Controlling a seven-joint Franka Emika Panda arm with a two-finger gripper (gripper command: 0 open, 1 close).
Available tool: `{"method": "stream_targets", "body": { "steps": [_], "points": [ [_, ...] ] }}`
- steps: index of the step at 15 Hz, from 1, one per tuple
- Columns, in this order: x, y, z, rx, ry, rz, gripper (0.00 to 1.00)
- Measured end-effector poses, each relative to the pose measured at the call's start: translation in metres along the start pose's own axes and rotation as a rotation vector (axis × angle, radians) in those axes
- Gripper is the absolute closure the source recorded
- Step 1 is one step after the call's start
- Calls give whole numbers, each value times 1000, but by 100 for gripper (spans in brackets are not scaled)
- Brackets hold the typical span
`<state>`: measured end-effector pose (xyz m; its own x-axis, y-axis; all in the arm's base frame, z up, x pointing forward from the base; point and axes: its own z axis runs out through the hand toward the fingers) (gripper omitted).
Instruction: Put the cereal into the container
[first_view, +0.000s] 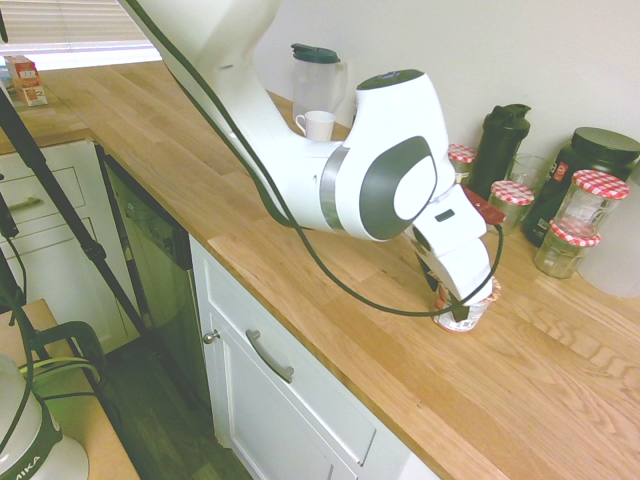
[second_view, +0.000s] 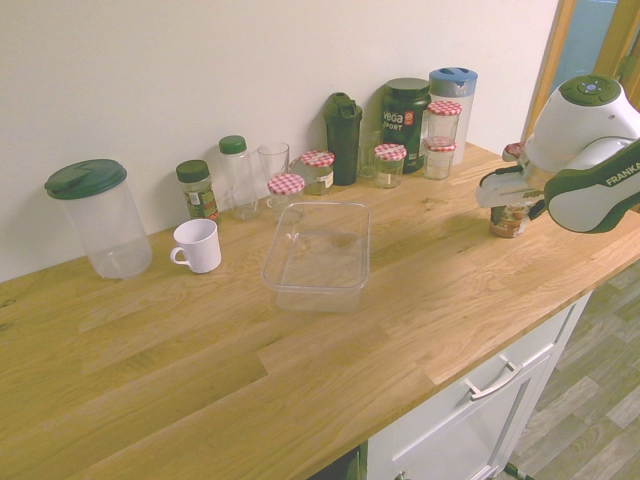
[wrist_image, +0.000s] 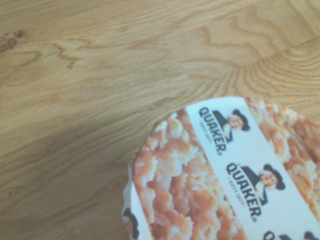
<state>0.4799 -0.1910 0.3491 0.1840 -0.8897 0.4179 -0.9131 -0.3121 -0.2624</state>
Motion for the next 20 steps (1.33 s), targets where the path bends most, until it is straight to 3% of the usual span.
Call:
{"method": "stream_targets", "body": {
  "steps": [11, 16, 20],
  "points": [
    [8, -5, -15, 58, 20, 9, 100],
    [-10, 1, -92, 130, 96, -71, 100],
    [-79, -27, -168, 141, 194, -156, 100]
  ]
}}
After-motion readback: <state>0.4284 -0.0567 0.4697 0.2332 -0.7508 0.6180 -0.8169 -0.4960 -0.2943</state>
